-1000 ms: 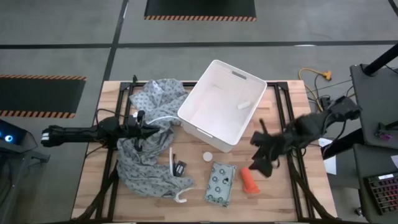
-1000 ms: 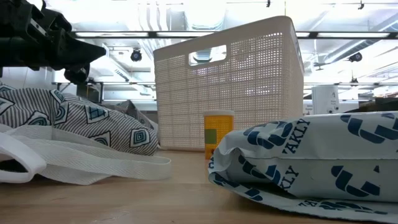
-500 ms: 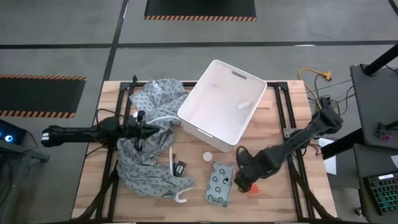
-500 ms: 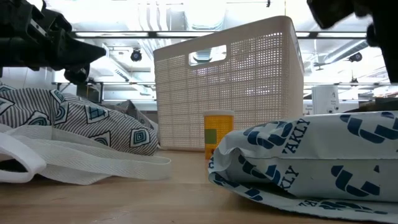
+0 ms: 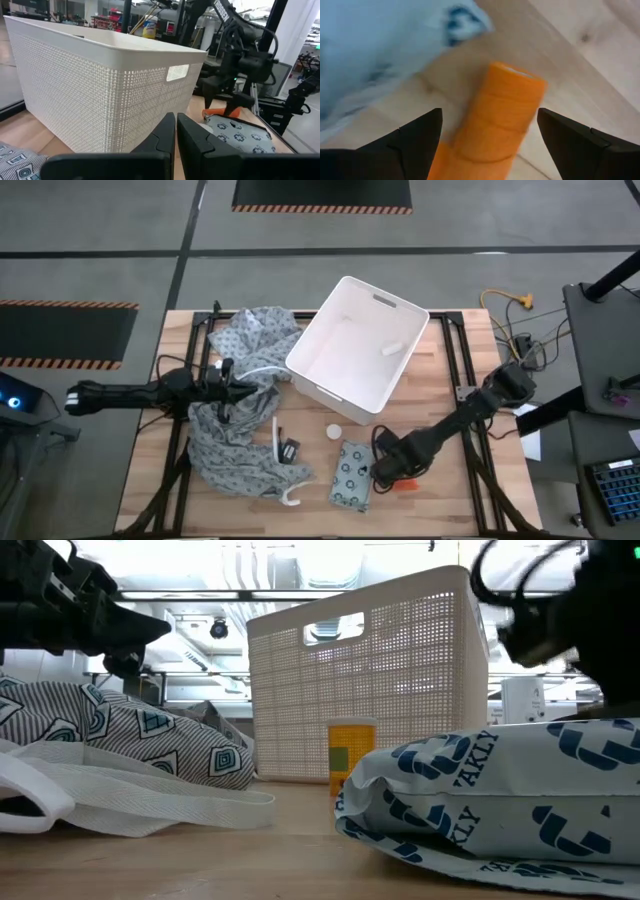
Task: Pick & place medical supplies in basket/bin
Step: Put the orange bandage into the white bin, then put the mailer bag into the white bin
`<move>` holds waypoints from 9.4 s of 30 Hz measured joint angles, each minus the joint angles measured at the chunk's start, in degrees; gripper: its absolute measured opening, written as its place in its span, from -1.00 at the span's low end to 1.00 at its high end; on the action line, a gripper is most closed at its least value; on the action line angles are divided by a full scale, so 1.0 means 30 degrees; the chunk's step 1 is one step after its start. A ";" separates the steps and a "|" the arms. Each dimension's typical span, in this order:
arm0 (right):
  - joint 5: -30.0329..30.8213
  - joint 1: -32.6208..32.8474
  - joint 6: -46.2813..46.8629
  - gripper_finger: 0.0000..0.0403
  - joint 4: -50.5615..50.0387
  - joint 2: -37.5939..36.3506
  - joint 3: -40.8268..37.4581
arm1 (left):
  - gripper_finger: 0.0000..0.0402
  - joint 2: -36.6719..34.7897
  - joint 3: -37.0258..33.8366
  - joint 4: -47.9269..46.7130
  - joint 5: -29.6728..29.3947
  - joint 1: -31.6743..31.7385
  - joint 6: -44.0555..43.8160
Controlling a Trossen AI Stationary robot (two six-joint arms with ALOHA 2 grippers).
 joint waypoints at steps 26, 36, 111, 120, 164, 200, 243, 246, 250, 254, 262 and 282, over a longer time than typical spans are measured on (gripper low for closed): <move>0.4932 -0.1507 -1.3756 -0.64 0.3144 -0.8228 0.3892 | -1.00 0.0351 0.0000 -0.0033 0.0000 0.0005 0.0000; 1.7161 -0.5746 -2.1486 -0.61 0.4796 -1.1489 0.5829 | -1.00 0.0349 0.0000 -0.0021 0.0000 0.0005 0.0000; -0.0696 -0.0443 -2.9970 0.62 -0.0701 0.3597 0.6659 | -1.00 0.0363 0.0000 -0.0604 0.0000 0.0006 0.0000; -0.0661 -0.0109 -2.9599 0.62 -0.0662 0.3616 0.6535 | -1.00 0.0424 0.0000 -0.0820 -0.0005 0.0005 -0.0005; 0.2361 -0.6545 -2.8213 -0.96 0.1825 -0.5411 1.1812 | -1.00 0.0742 0.0000 -0.0948 0.0000 0.0007 -0.0007; -0.2428 -0.1035 -2.9413 0.39 0.1287 0.5180 1.1133 | -1.00 0.0873 0.0000 -0.0961 0.0000 0.0002 -0.0007; 0.0675 -0.1559 -2.7585 -0.69 0.6857 0.5591 0.4977 | -1.00 0.0881 0.0000 -0.0960 0.0000 0.0005 -0.0504; -0.0421 -0.1586 -2.7514 -0.90 0.6847 0.5591 0.4961 | -1.00 0.0881 0.0000 -0.0960 0.0000 0.0007 -0.0503; -0.1091 -0.1596 -2.6643 -0.95 0.6589 0.5451 0.5135 | -1.00 0.0881 0.0000 -0.0961 0.0000 0.0000 -0.0503; -0.2371 -0.1642 -2.6246 -0.96 0.5967 0.4558 0.5390 | -1.00 0.0881 0.0000 -0.0957 0.0000 0.0000 -0.0503; -0.3504 -0.2260 -2.5512 -0.97 0.6065 0.0521 0.5444 | -1.00 0.0866 0.0000 -0.0957 0.0004 0.0007 -0.0503; 0.3399 -0.8237 -2.3799 -0.96 0.2224 -0.5084 1.0526 | -1.00 0.0866 0.0000 -0.0954 0.0000 0.0003 -0.0501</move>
